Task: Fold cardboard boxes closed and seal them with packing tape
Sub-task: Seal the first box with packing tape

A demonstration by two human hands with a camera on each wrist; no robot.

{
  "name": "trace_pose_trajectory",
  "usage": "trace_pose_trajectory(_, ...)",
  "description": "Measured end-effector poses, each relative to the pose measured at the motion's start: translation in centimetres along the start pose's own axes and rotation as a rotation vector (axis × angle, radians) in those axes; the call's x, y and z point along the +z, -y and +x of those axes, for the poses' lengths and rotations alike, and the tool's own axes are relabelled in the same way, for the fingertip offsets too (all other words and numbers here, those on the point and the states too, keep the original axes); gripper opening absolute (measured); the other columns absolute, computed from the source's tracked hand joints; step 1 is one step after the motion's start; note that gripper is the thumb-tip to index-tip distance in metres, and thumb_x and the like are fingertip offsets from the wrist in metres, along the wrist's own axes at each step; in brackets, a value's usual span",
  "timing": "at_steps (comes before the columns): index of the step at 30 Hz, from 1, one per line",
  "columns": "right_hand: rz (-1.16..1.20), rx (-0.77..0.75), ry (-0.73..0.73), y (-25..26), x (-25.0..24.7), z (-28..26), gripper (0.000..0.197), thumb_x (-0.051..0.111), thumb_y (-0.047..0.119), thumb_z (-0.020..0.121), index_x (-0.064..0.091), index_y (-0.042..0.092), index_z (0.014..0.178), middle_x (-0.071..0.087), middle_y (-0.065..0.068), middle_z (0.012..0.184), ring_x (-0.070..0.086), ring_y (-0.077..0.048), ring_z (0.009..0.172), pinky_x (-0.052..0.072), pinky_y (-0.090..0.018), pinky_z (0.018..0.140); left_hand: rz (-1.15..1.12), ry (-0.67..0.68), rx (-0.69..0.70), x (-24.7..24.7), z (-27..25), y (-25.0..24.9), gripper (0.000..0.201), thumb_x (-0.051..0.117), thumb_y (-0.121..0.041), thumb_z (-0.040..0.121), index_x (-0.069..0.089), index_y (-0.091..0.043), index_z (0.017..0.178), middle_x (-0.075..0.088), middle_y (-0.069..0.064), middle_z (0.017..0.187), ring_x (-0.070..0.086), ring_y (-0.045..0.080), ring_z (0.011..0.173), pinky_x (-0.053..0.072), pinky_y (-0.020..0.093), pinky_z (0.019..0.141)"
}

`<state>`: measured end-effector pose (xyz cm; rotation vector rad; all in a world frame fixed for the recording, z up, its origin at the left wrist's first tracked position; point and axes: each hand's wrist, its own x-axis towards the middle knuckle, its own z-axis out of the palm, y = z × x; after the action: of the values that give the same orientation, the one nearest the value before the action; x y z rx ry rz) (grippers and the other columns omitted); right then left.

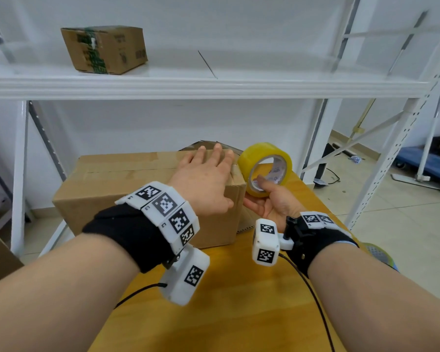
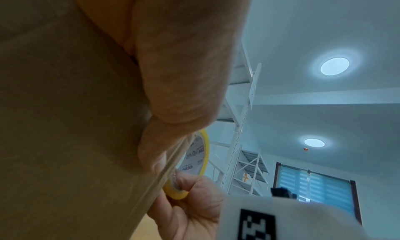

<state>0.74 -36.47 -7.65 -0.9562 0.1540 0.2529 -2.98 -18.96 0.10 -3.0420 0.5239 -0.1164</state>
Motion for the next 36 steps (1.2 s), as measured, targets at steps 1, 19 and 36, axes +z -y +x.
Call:
trace_pose_trajectory(1,0.014,0.0,-0.004,-0.2,0.1,0.0,0.036,0.052,0.021,0.104,0.053,-0.001,0.133,0.075,-0.018,0.093,0.076,-0.026,0.075,0.062,-0.034,0.056,-0.006,0.012,-0.009,-0.2,0.0,0.0,0.103,0.057,-0.056,0.087,-0.013,-0.025,0.156,-0.012,0.003,0.164,-0.004,0.029,0.151,0.004,0.047,0.122)
trace_pose_trajectory(19,-0.047,0.061,-0.135,-1.3,-0.1,0.6,0.038,0.066,0.02,0.097,0.059,0.003,0.131,0.072,-0.017,0.105,0.071,-0.026,0.088,0.064,-0.036,0.067,0.159,0.022,-0.118,-0.8,2.3,-0.3,0.119,0.054,-0.086,0.063,-0.003,-0.035,0.155,0.033,0.012,0.15,0.022,0.036,0.136,0.025,0.051,0.106)
trace_pose_trajectory(36,-0.303,-0.05,-0.107,2.8,1.2,-2.1,0.031,0.065,0.029,0.097,0.064,0.007,0.119,0.072,-0.02,0.115,0.07,-0.037,0.107,0.057,-0.048,0.092,-0.007,-0.083,-0.124,-4.7,-0.5,-0.4,0.132,0.074,-0.072,0.054,-0.002,-0.031,0.154,0.027,0.015,0.142,0.028,0.036,0.131,0.028,0.049,0.106)
